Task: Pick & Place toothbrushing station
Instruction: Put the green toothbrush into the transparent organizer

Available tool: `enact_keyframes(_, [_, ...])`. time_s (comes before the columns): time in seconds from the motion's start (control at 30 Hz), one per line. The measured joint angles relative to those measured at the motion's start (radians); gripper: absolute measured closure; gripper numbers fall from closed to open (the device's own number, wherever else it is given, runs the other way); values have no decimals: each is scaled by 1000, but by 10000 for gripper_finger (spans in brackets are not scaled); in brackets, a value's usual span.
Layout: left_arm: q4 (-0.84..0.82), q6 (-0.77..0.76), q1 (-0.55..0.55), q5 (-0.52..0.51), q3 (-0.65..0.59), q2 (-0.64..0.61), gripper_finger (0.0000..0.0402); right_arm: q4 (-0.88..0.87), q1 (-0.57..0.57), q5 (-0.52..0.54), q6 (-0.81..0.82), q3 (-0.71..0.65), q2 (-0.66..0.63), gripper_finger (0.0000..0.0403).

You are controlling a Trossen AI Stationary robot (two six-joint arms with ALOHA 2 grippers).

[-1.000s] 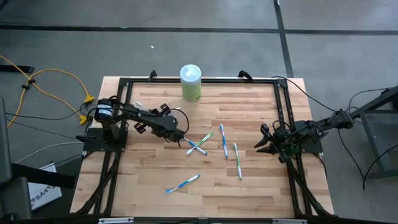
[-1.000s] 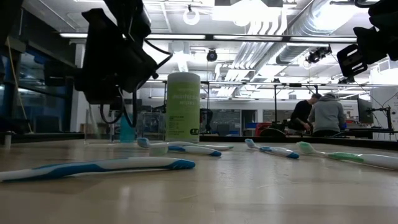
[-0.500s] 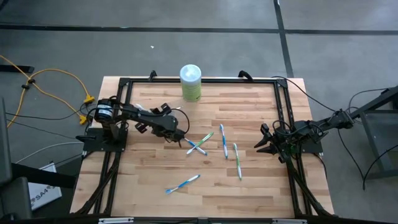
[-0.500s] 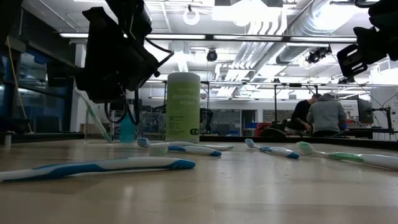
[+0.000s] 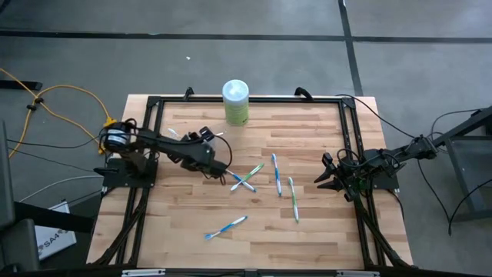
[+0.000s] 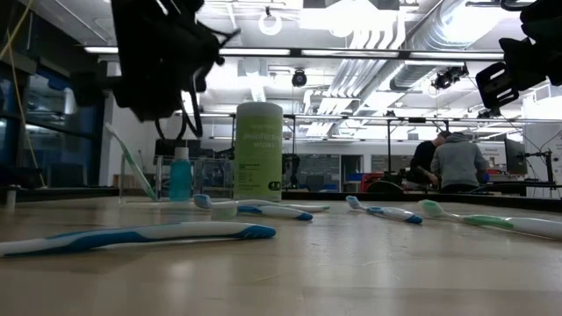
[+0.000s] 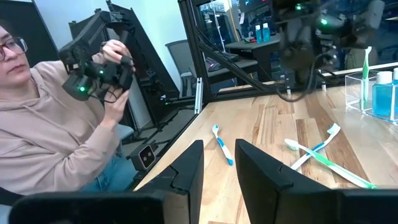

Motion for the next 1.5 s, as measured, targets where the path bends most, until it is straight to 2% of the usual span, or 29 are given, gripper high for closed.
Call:
enact_keyframes(0.2, [0, -191, -67, -3, 14, -58, 336, 0, 0, 0, 0, 0, 0, 319])
enact_keyframes(0.4, [41, -408, -102, 128, 78, -94, 336, 0, 0, 0, 0, 0, 0, 319])
enact_keyframes(0.57, [210, -394, -104, 260, 123, -95, 336, 0, 0, 0, 0, 0, 0, 319])
enact_keyframes(0.83, [545, -352, -104, 451, 129, -94, 336, 0, 0, 0, 0, 0, 0, 319])
enact_keyframes(0.93, [633, -423, -104, 470, 129, -94, 336, 0, 0, 0, 0, 0, 0, 319])
enact_keyframes(1.07, [736, -606, -94, 485, 129, -94, 336, 0, 0, 0, 0, 0, 0, 319])
enact_keyframes(1.23, [867, -780, -77, 604, 129, -94, 336, 0, 0, 0, 0, 0, 0, 319])
enact_keyframes(1.3, [933, -794, -72, 645, 129, -94, 336, 0, 0, 0, 0, 0, 0, 319])
enact_keyframes(1.5, [1015, -755, -66, 652, 130, -60, 335, 0, 0, 0, 0, 0, 0, 319])
